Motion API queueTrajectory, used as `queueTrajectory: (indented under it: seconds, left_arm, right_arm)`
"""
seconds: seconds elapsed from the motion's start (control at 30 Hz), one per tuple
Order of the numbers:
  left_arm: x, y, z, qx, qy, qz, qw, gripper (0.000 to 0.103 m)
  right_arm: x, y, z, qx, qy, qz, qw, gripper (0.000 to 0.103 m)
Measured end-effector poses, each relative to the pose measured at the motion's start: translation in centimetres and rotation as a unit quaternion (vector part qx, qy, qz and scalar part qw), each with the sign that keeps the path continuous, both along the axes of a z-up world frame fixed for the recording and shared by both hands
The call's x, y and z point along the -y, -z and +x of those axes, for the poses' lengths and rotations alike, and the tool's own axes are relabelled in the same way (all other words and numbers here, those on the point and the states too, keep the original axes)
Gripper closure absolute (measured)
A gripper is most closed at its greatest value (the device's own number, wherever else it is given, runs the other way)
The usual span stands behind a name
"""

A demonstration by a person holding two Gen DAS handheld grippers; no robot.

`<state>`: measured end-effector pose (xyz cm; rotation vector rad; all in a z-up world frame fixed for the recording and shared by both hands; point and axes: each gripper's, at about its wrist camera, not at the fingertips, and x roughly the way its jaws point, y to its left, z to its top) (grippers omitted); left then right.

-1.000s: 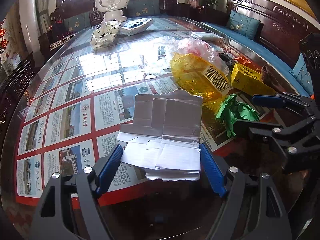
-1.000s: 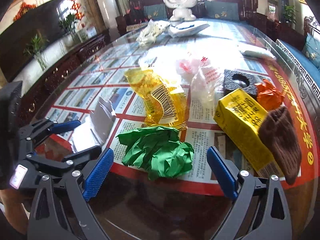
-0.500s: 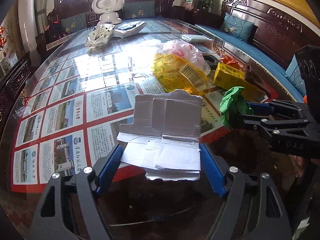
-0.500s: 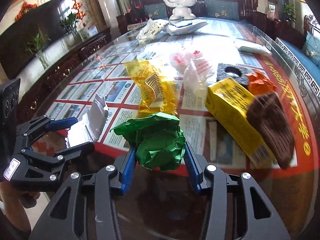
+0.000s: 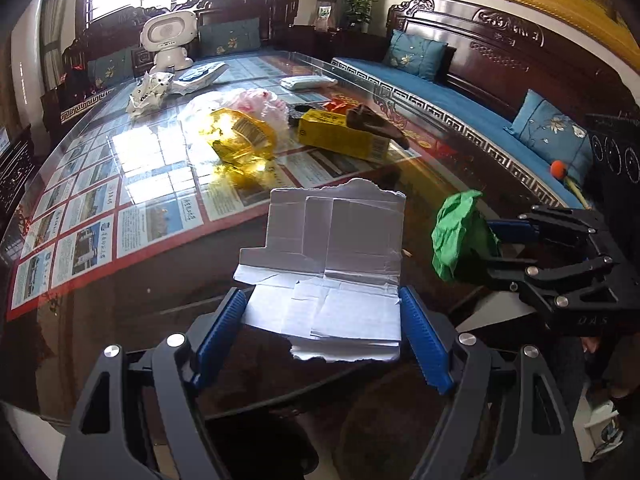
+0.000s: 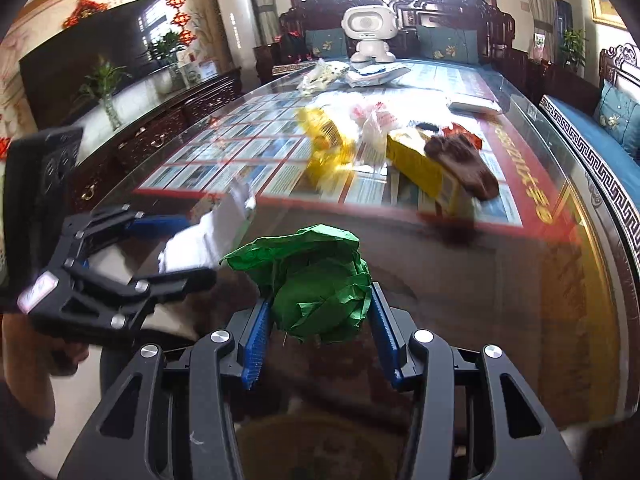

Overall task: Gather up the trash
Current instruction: 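Carry both items over the wastebasket and open both grippers to drop them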

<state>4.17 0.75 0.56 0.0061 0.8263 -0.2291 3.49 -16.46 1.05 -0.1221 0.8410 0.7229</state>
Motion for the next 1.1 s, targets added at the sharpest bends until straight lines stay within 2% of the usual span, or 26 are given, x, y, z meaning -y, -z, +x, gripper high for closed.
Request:
queueTrajectory:
  seconds: [0.27,0.5,0.77,0.9,0.93,0.97,1.0,1.1]
  left_arm:
    - [4.3,2.8,-7.0,-0.024,0.035,-0.018,0.9989,0.025]
    - [7.4,8.3,-11.1,-0.081,0.063,-0.02,0.9945,0.025]
    - [9.4,14.5,-11.4,-0.147,0.067,-0.011,0.9869,0.025]
    - [10.8,16.9,-11.2,-0.175,0.085,-0.03,0.9804,0.024]
    - [10.9,17.3,-11.1,-0.179,0.08,-0.026,0.9802,0.021]
    - [10.9,17.7,-11.0,-0.182,0.076,-0.02,0.9802,0.011]
    - [10.9,18.1,-10.9,-0.183,0.07,-0.01,0.9805,0.008]
    - [10.5,18.7,-10.8,-0.188,0.07,0.001,0.9797,0.008]
  right_arm:
    - [4.5,2.1,-7.8,-0.013,0.002,-0.023,1.0,0.057]
    - [7.1,6.1,-12.2,-0.053,0.014,-0.035,0.998,0.057]
    - [8.8,9.2,-13.4,-0.09,0.034,-0.046,0.994,0.057]
    - [8.9,10.2,-13.4,-0.095,0.04,-0.058,0.993,0.056]
    - [8.9,10.4,-13.4,-0.099,0.041,-0.059,0.993,0.056]
    - [8.9,10.5,-13.3,-0.1,0.042,-0.062,0.992,0.056]
    - [8.9,10.8,-13.6,-0.101,0.042,-0.064,0.992,0.056]
    - [8.8,11.7,-13.8,-0.113,0.039,-0.068,0.991,0.056]
